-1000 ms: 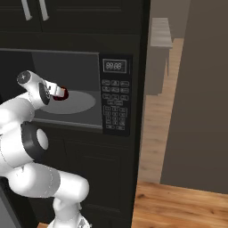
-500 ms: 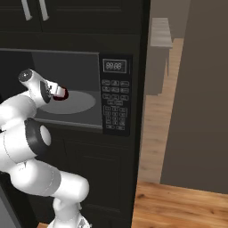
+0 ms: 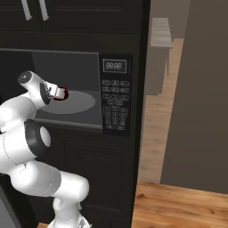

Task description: Pick the cup of tea, navigate to the dining table, and place it on the saucer.

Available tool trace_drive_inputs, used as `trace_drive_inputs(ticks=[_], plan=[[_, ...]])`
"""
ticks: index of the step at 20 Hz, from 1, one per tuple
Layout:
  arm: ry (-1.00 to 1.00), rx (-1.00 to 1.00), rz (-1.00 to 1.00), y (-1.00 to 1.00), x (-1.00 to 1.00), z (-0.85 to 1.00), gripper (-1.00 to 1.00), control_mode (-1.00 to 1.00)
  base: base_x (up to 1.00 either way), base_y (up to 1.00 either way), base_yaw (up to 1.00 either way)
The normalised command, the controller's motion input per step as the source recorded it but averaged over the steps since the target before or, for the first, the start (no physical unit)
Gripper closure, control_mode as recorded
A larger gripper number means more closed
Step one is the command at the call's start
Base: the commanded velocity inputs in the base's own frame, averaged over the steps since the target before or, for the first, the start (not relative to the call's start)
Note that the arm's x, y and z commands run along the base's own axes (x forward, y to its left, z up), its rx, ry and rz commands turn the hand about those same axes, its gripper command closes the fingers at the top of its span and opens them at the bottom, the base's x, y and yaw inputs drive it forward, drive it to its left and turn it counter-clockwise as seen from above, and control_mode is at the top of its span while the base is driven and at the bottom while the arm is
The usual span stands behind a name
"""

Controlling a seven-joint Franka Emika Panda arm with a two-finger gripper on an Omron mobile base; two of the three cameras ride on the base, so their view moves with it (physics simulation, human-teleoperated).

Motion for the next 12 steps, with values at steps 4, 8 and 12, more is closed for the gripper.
trace_drive_inputs(ticks=[4,8,12], plan=[[0.0,0.0,0.0,-0.01,0.03,-0.11,-1.0,-1.0,0.0,0.0,0.0],[0.0,0.0,0.0,0.0,0.07,-0.03,-1.0,-1.0,0.0,0.0,0.0],[0.0,0.0,0.0,0.0,0.01,-0.1,-1.0,-1.0,0.0,0.0,0.0]])
